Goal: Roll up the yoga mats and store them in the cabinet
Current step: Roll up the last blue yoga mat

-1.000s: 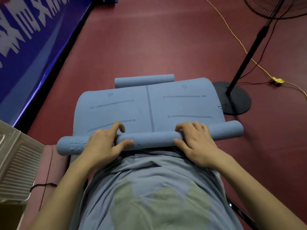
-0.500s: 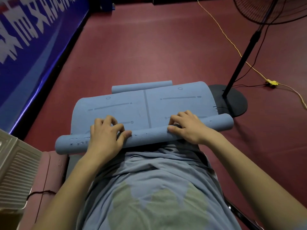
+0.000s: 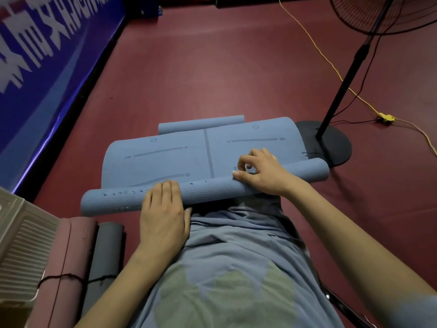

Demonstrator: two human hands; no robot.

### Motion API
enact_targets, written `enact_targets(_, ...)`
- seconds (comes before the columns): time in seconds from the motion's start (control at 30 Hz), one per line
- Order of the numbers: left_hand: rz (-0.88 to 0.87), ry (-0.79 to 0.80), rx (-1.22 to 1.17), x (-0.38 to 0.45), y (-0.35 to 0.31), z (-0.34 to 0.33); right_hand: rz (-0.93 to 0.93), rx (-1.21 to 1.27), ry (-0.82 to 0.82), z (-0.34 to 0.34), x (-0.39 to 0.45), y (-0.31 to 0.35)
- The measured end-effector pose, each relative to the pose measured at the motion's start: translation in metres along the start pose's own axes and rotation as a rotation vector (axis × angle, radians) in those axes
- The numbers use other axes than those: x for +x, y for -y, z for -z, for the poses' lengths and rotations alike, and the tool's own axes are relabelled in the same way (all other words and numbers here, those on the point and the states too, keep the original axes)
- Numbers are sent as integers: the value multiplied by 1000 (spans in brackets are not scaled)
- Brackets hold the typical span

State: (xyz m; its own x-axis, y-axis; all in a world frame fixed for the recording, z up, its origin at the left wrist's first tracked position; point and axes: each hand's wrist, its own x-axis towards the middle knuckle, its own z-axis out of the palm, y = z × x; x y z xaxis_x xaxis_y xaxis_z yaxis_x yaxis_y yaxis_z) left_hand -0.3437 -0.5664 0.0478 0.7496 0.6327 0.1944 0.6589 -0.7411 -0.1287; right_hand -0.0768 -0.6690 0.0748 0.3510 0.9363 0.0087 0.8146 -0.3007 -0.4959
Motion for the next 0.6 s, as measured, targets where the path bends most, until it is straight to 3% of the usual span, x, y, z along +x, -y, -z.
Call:
enact_targets(0.33,13,70,107,11,-3,-11,-43,-125,-41,10,-18,6)
enact_targets(0.6,-30,-98,-40,27,8,-20,-68,-233,87,14,-31,5)
